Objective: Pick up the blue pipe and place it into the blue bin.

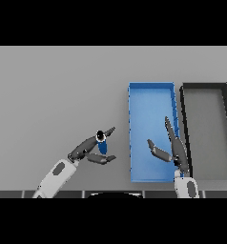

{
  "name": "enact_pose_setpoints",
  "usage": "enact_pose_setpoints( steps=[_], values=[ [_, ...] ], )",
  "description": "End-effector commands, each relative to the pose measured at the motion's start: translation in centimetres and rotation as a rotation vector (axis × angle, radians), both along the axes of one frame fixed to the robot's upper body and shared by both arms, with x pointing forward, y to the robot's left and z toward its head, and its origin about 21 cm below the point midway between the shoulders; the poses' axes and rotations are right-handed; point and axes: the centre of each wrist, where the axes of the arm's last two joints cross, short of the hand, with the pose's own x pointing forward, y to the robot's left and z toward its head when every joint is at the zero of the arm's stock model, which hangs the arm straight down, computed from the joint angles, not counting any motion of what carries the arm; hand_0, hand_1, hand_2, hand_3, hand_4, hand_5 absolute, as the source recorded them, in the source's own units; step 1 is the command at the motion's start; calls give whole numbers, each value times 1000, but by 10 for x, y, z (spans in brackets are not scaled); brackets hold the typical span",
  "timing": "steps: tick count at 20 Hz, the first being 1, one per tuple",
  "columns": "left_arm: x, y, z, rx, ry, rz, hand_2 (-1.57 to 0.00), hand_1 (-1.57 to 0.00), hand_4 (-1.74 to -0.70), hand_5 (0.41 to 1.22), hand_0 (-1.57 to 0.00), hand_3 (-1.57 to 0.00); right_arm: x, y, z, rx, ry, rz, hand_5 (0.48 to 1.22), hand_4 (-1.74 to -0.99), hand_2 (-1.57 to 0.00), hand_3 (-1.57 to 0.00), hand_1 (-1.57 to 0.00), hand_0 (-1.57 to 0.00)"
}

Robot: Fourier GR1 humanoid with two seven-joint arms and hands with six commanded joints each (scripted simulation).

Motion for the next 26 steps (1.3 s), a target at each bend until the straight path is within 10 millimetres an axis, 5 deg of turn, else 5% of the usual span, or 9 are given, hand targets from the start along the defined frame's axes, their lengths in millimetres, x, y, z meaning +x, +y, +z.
enact_pose_setpoints(
  steps=[1, 4, 7, 11, 17, 26],
  values=[
    [2, -1, -1, -21, -8, 12, -39, -2, -1240, 558, 1, -6, 1, -1, 3, -5, -10, -2, 605, -1204, 1, 1, 1, 1],
    [6, -11, 2, -59, 10, 31, -357, -265, -1317, 651, -100, -215, 1, 2, 0, -3, 13, -9, 605, -1198, 1, 1, 1, 1],
    [0, -19, -2, -87, 42, 29, -901, -856, -1477, 929, -717, -877, 3, -1, -2, 2, 12, -5, 604, -1198, 1, 1, 1, 1],
    [-8, -25, -4, -89, -2, -3, -1296, -1278, -1626, 1101, -1221, -1225, 3, -1, 0, 3, 7, -9, 603, -1195, 1, 1, 1, 1],
    [-9, -35, 17, -189, -101, 13, -1499, -1494, -1710, 1190, -1479, -1423, 3, -2, 0, -10, 0, -4, 603, -1187, 1, 1, 1, 1],
    [-7, -55, 64, -226, -151, -52, -1561, -1561, -1737, 1217, -1559, -1490, 1, -10, -1, -26, -15, -10, 603, -1141, 1, 1, 1, 1]
  ],
)
